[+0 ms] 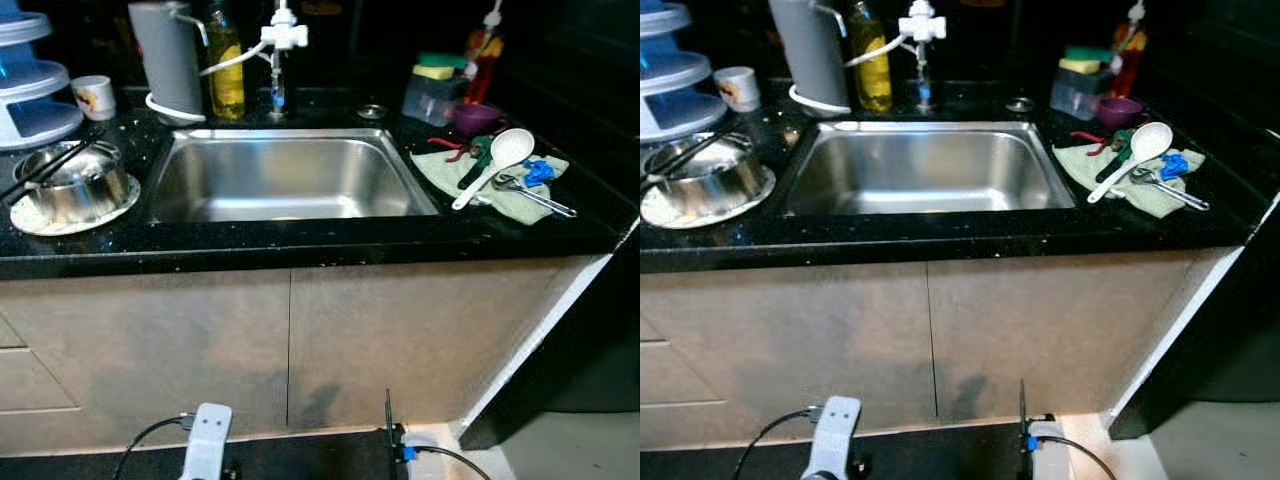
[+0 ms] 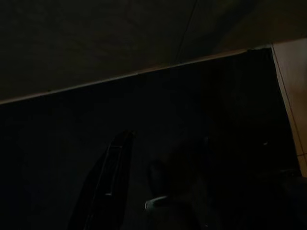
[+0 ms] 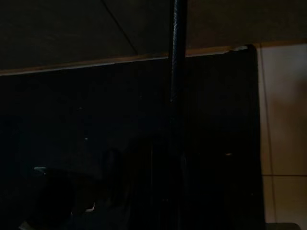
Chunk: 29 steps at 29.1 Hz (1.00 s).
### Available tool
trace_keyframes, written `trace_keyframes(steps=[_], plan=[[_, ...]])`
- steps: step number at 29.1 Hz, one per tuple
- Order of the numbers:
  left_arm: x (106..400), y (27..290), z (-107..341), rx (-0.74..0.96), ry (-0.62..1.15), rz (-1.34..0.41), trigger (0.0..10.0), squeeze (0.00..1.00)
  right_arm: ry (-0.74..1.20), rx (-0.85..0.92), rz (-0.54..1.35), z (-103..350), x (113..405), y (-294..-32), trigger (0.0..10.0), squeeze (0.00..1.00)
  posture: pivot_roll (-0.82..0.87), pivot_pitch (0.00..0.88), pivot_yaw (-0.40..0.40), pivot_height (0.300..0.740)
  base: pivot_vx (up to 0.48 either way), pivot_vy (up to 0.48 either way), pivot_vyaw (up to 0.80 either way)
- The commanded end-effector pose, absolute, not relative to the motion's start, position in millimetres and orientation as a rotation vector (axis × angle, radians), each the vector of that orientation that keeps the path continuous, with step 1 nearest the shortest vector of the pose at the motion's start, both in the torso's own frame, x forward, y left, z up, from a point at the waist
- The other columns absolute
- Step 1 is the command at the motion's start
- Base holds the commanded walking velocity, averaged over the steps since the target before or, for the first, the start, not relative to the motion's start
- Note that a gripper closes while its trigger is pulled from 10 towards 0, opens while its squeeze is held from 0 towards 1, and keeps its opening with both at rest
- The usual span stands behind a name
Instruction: Kitchen organization
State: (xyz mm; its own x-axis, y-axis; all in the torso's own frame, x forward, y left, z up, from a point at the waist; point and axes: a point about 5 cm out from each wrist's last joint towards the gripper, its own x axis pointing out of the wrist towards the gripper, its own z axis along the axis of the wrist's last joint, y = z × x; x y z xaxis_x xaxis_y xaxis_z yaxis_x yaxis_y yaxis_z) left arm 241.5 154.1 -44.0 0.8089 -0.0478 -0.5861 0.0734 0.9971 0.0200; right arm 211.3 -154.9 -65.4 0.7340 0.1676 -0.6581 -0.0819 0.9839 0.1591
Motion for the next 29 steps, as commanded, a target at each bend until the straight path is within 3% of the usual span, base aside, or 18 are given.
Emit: trace_keyframes(steps=[1, 8, 12, 15, 19, 22, 25, 29], plan=[[236, 162, -47, 0.064, 0.627, -0.055, 10.0, 0.00, 0.749, 0.134, 0.146, -68, 207, -150, 10.0, 0.00, -0.06, 0.107, -0.024, 0.740, 0.000, 0.000, 0.00], [236, 163, -46, 0.134, 0.611, -0.081, 10.0, 0.00, 0.744, 0.136, 0.148, -67, 208, -149, 10.0, 0.00, -0.06, 0.110, -0.023, 0.740, 0.000, 0.000, 0.00], [238, 154, -39, 0.236, 0.541, -0.197, 10.0, 0.00, 0.689, 0.124, 0.188, -61, 215, -148, 10.0, 0.00, -0.06, 0.115, -0.022, 0.740, 0.000, 0.000, 0.00], [244, 141, -20, 0.290, 0.372, -0.332, 10.0, 0.00, 0.576, 0.137, 0.311, -47, 227, -144, 10.0, 0.00, -0.07, 0.117, -0.021, 0.740, 0.000, 0.000, 0.00], [250, 136, 11, 0.281, 0.190, -0.371, 10.0, 0.00, 0.454, 0.180, 0.471, -28, 238, -138, 10.0, 0.00, -0.06, 0.126, -0.019, 0.740, 0.000, 0.000, 0.00], [256, 136, 38, 0.269, 0.064, -0.372, 10.0, 0.00, 0.355, 0.248, 0.583, -6, 247, -134, 10.0, 0.00, -0.06, 0.127, -0.018, 0.740, 0.000, 0.000, 0.00], [280, 149, 108, 0.269, -0.189, -0.288, 10.0, 0.00, 0.099, 0.436, 0.745, 74, 273, -134, 10.0, 0.00, -0.06, 0.132, -0.019, 0.740, 0.000, 0.000, 0.00], [295, 158, 149, 0.261, -0.302, -0.245, 10.0, 0.00, -0.030, 0.476, 0.841, 120, 283, -137, 10.0, 0.00, -0.05, 0.131, -0.023, 0.740, 0.000, 0.000, 0.00]])
